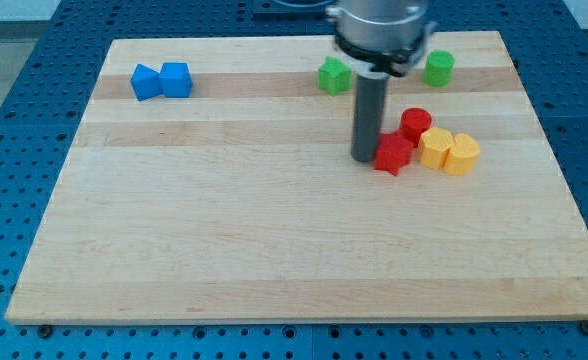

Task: Push green blocks towards top center of the board

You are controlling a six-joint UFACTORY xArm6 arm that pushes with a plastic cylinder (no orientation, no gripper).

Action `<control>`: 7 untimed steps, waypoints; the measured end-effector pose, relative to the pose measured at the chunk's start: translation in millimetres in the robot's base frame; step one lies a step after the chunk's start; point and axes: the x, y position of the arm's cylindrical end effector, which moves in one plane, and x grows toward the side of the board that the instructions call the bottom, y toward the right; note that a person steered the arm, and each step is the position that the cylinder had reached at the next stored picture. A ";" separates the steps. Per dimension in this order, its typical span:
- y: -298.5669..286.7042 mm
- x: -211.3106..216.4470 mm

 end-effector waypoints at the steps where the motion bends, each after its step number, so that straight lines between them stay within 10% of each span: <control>1: -9.0 7.7; 7: 22.9 1.1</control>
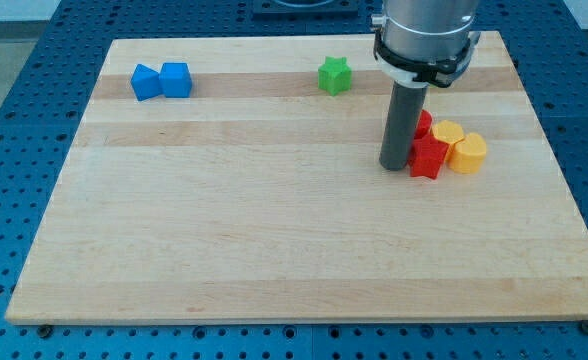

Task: Push green blocks towards top center of the board

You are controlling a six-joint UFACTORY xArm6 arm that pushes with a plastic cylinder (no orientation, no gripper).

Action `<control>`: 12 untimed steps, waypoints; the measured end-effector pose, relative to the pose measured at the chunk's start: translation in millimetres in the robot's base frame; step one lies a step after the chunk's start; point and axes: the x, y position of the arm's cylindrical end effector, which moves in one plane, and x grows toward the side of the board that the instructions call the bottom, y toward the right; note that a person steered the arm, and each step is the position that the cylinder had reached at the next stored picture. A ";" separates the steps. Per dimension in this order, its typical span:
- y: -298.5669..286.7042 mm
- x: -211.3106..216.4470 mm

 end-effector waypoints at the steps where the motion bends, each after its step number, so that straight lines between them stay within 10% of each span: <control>1: -12.8 -38.2; 5: -65.0 -164.1; 7: -13.8 -195.9; 9: -81.8 -196.0; 11: 120.6 -202.6; 12: 119.7 -170.4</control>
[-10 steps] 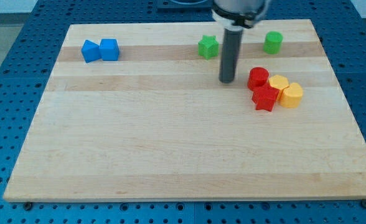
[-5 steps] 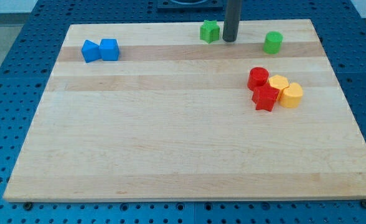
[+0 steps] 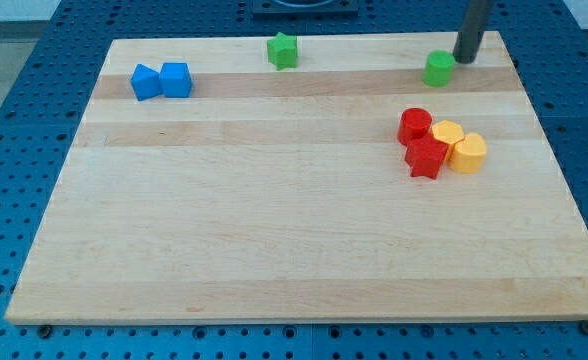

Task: Push green blocks towards top center of the board

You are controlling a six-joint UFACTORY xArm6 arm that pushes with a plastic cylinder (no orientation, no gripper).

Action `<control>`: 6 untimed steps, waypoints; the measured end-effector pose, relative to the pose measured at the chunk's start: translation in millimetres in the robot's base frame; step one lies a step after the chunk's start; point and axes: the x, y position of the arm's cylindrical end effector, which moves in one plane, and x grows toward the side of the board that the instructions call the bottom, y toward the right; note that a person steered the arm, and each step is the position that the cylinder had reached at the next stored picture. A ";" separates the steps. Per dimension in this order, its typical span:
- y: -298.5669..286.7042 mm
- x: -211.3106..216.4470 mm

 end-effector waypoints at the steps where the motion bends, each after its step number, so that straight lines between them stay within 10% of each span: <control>1: -48.1 17.0; 3: -91.8 58.1; 6: -143.2 -13.4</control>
